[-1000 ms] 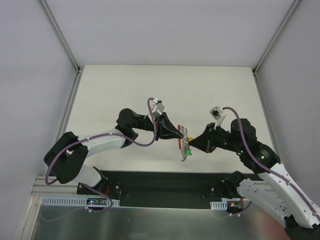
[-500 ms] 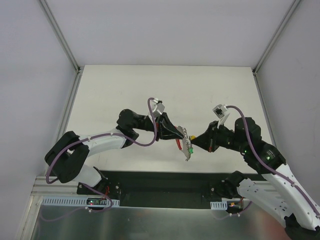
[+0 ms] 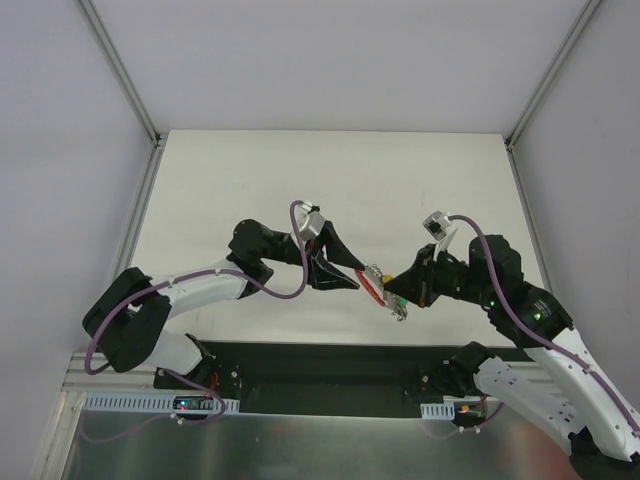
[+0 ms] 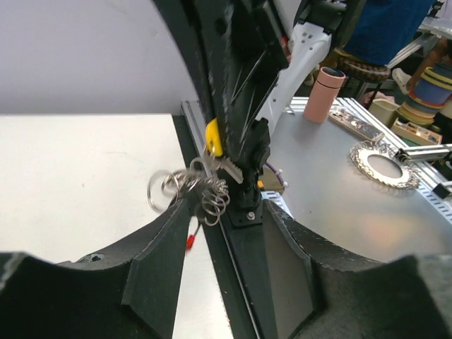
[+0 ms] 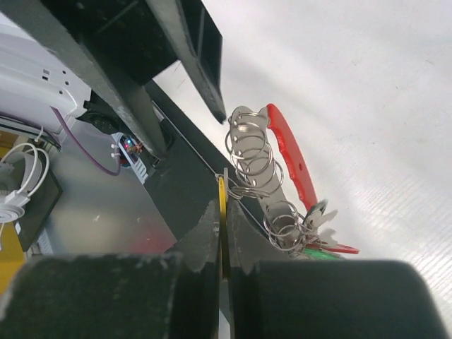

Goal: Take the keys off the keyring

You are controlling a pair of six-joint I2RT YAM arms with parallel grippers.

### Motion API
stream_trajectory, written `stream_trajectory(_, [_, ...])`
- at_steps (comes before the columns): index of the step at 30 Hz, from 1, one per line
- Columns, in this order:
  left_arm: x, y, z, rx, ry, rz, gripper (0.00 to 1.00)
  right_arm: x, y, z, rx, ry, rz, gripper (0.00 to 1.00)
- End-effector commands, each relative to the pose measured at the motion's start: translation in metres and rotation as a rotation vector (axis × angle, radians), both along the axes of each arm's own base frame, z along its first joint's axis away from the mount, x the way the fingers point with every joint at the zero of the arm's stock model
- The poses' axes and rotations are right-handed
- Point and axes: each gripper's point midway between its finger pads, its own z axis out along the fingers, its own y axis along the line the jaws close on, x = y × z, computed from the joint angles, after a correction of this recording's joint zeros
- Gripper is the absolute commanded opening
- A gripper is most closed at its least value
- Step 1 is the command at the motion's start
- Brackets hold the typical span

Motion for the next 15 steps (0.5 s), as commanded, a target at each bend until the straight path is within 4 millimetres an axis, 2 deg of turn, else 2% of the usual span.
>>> stream_trajectory(1, [-0.011,0.007,0.030,-0.092,-0.205,0.023,0.45,-0.003,0.002,0.025,0.029,-0.122,0.063,0.01])
stream_trajectory(3, [-0.013,0.009,0.035,-0.093,-0.258,0.060,0.45,-0.003,0.002,0.027,0.027,-0.131,0.068,0.01])
stream_trajectory(4, [-0.009,0.006,0.026,-0.038,-0.214,0.103,0.45,-0.002,0.002,0.027,0.026,-0.131,0.068,0.01])
stream_trajectory(6, [-0.016,0.005,0.030,-0.038,-0.253,0.132,0.45,-0.002,0.003,0.028,0.023,-0.124,0.072,0.01])
stream_trajectory(11, [-0.018,0.001,0.017,0.022,-0.161,0.176,0.41,0.002,0.006,0.033,0.027,-0.110,0.064,0.01])
stream_trajectory(15, [-0.020,-0.006,0.006,0.035,-0.151,0.206,0.41,0.004,0.009,0.038,0.043,-0.099,0.058,0.01])
